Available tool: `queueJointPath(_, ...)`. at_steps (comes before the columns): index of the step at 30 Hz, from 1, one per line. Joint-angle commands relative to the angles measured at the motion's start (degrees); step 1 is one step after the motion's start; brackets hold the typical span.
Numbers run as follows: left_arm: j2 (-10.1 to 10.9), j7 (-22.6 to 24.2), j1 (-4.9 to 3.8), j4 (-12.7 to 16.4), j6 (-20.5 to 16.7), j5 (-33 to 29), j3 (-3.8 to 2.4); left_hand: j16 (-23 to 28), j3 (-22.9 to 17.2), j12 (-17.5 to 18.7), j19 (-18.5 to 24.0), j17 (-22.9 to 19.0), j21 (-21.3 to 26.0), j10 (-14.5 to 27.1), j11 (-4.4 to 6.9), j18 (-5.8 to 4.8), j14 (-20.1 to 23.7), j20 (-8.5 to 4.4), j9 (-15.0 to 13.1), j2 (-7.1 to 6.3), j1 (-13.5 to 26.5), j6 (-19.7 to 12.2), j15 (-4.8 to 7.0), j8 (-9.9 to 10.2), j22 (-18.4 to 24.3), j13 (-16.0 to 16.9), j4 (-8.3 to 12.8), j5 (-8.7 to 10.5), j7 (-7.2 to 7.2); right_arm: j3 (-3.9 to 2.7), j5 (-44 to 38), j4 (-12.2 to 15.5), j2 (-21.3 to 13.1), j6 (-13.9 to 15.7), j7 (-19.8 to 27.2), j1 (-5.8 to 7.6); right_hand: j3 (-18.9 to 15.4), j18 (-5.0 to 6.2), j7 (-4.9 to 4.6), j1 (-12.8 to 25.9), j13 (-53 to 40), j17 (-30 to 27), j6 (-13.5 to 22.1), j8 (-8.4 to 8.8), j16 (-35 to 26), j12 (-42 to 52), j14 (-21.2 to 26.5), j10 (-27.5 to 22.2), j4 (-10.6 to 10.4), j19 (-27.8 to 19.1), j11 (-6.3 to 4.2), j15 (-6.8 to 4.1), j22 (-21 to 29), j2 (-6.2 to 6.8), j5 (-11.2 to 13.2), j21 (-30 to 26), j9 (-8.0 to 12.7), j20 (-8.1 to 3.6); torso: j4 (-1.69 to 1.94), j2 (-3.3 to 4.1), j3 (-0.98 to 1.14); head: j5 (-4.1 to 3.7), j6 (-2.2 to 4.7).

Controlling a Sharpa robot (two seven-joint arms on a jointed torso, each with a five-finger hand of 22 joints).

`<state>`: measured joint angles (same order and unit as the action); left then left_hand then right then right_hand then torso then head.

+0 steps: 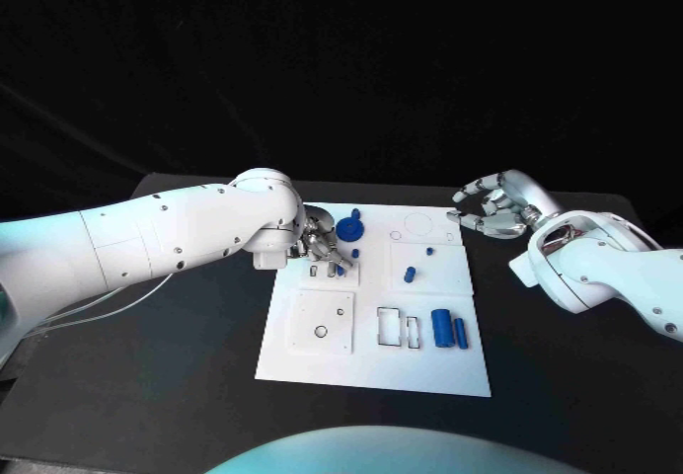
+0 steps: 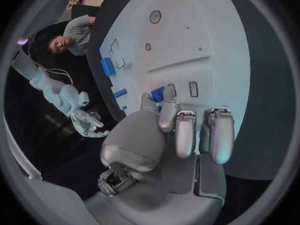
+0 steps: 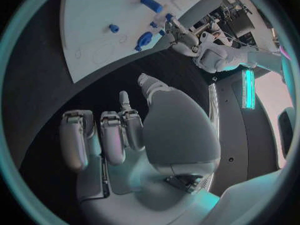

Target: Assemble the parts on the task board

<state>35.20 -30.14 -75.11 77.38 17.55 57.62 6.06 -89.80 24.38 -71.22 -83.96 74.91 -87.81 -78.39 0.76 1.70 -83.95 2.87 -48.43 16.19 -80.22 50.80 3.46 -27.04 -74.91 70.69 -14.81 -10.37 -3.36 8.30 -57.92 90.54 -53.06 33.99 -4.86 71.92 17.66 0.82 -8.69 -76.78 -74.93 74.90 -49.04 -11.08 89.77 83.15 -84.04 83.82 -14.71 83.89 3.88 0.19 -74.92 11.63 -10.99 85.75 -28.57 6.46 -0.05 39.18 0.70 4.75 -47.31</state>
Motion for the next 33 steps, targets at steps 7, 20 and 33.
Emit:
queueJointPath(7,-0.21,0.03,-0.01,-0.02,-0.07,-1.91,-0.01,-0.20,-4.25,0.56,-3.02,15.09,0.18,0.14,0.40,-0.68,-6.05,-0.51,-0.28,0.36,-3.23,-0.07,0.68,0.81,-11.29,-0.32,-0.18,4.17,0.36,0.02,-0.24,-0.05,0.20,-1.21,-0.13,-0.29,0.30,0.25,0.24,0.37,-8.75,15.10,-0.13,-0.31,0.23,0.22,-5.96,0.25,0.03,3.75,-0.04,-0.23,-13.08,0.44,-0.32,0.00,-0.06,-0.35,-0.04,0.01,0.01,0.00,-0.18)
queueJointPath(20,0.01,0.09,-0.02,0.06,-0.21,-3.09,0.00,-0.20,-13.99,2.22,-2.81,15.09,0.44,1.14,0.75,-0.61,-6.05,-0.86,0.22,-1.99,-7.90,-0.58,1.00,2.71,-11.19,-1.47,1.94,5.03,0.68,0.05,-0.23,-0.14,0.18,-1.81,-0.21,-0.42,0.30,0.25,0.24,0.37,-8.75,15.10,-0.13,-0.31,0.23,0.22,-5.96,0.25,0.03,3.75,-0.04,-0.23,-13.08,0.44,-0.32,0.00,-0.06,-0.35,-0.01,-0.02,-0.01,0.05,-0.25)
queueJointPath(33,0.79,0.44,-0.01,0.80,-1.85,-5.78,0.00,-0.20,-71.57,3.16,-2.86,15.09,0.81,0.28,-0.08,-0.58,-6.05,-0.21,-6.44,-22.62,16.30,-1.02,0.34,-1.80,-11.57,-2.22,13.66,-2.62,-0.29,0.06,-0.19,-0.28,0.17,-2.35,-0.29,-0.62,0.40,0.26,0.26,0.46,-8.74,15.10,-0.11,-0.42,0.23,0.21,-5.96,0.24,0.01,3.73,-0.05,-0.24,-13.06,0.51,-0.41,-0.06,-0.10,-0.36,0.01,0.04,0.01,0.05,-0.22)
